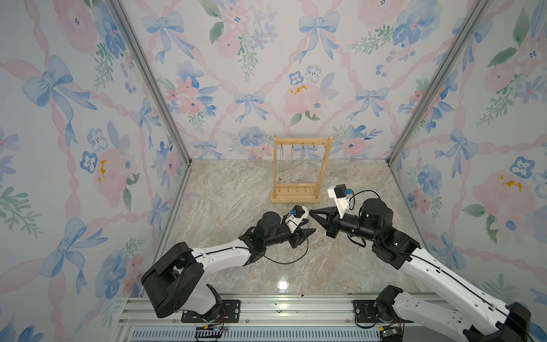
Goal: Take the necklace off the jewelry display stand
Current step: Place the necklace at the center of the board.
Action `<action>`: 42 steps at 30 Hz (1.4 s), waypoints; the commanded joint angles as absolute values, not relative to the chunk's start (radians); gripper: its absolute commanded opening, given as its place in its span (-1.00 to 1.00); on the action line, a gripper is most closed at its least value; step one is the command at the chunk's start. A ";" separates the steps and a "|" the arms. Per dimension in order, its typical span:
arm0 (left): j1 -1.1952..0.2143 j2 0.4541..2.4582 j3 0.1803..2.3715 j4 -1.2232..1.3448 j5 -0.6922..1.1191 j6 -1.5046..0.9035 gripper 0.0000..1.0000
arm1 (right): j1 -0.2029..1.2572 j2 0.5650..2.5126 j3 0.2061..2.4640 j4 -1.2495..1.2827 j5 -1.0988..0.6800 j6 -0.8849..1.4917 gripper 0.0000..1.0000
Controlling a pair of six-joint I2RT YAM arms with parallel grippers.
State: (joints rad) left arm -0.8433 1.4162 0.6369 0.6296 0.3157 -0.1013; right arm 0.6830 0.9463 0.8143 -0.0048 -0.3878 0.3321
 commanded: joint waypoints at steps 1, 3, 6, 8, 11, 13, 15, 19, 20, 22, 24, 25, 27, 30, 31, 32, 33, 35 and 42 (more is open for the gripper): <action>-0.838 1.430 0.626 0.627 0.336 -0.113 -0.16 | 0.695 0.937 0.805 0.007 -0.376 0.323 -1.00; -0.838 1.430 0.624 0.627 0.336 -0.115 -0.35 | 0.695 0.935 0.805 0.006 -0.376 0.322 -1.00; -0.838 1.425 0.621 0.627 0.336 -0.119 -0.47 | 0.695 0.935 0.807 0.006 -0.374 0.323 -1.00; -0.837 1.423 0.614 0.627 0.336 -0.123 -0.51 | 0.695 0.937 0.806 0.006 -0.374 0.322 -1.00; -0.838 1.415 0.601 0.628 0.336 -0.133 -0.66 | 0.695 0.938 0.806 0.006 -0.374 0.323 -1.00; -0.839 1.401 0.586 0.628 0.329 -0.145 -0.75 | 0.695 0.940 0.808 0.007 -0.376 0.322 -1.00; -0.842 1.380 0.567 0.627 0.312 -0.165 -0.78 | 0.694 0.944 0.806 0.008 -0.378 0.324 -1.00; -0.852 1.332 0.525 0.627 0.275 -0.201 -0.93 | 0.699 0.966 0.805 0.015 -0.385 0.330 -1.00; -0.857 1.318 0.514 0.629 0.266 -0.210 -0.98 | 0.703 0.974 0.807 0.016 -0.387 0.330 -1.00; -0.863 1.293 0.491 0.628 0.253 -0.226 -1.00 | 0.712 0.987 0.811 0.018 -0.390 0.329 -1.00; -0.871 1.263 0.460 0.627 0.237 -0.244 -1.00 | 0.719 0.994 0.815 0.020 -0.388 0.329 -1.00; -0.875 1.248 0.445 0.628 0.229 -0.252 -1.00 | 0.721 0.996 0.815 0.021 -0.388 0.329 -1.00; -0.884 1.211 0.406 0.628 0.206 -0.273 -1.00 | 0.728 1.001 0.812 0.030 -0.387 0.332 -1.00; -0.896 1.157 0.351 0.628 0.179 -0.305 -1.00 | 0.746 1.018 0.805 0.048 -0.387 0.331 -1.00; -0.901 1.141 0.337 0.628 0.172 -0.314 -1.00 | 0.754 1.024 0.806 0.053 -0.387 0.328 -1.00; -0.906 1.123 0.318 0.628 0.165 -0.328 -1.00 | 0.762 1.031 0.804 0.060 -0.387 0.325 -1.00; -0.910 1.104 0.299 0.628 0.158 -0.344 -1.00 | 0.770 1.039 0.802 0.066 -0.387 0.322 -1.00; -0.922 1.066 0.261 0.627 0.139 -0.376 -1.00 | 0.785 1.053 0.798 0.081 -0.385 0.319 -1.00; -0.953 0.913 0.106 0.602 0.062 -0.511 -1.00 | 0.844 1.100 0.780 0.128 -0.385 0.299 -1.00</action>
State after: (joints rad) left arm -0.9443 0.9516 0.1642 0.6411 0.1104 -0.4225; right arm 0.8238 1.0916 0.7853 0.0406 -0.3897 0.3214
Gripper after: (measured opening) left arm 0.056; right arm 0.047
